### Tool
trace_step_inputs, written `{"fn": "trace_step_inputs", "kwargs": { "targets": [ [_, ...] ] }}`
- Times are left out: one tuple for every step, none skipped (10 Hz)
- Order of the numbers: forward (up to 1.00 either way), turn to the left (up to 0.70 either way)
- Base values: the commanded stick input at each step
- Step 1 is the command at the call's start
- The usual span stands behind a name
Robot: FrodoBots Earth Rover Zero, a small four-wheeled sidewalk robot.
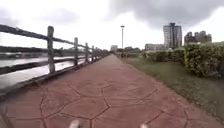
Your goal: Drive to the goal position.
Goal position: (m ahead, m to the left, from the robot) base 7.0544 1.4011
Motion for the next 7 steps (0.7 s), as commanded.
{"fn": "trace_step_inputs", "kwargs": {
  "targets": [
    [0.70, 0.00],
    [0.70, 0.00],
    [0.70, 0.00],
    [0.70, 0.00],
    [0.70, 0.00],
    [0.70, 0.00],
    [0.70, 0.00]
  ]
}}
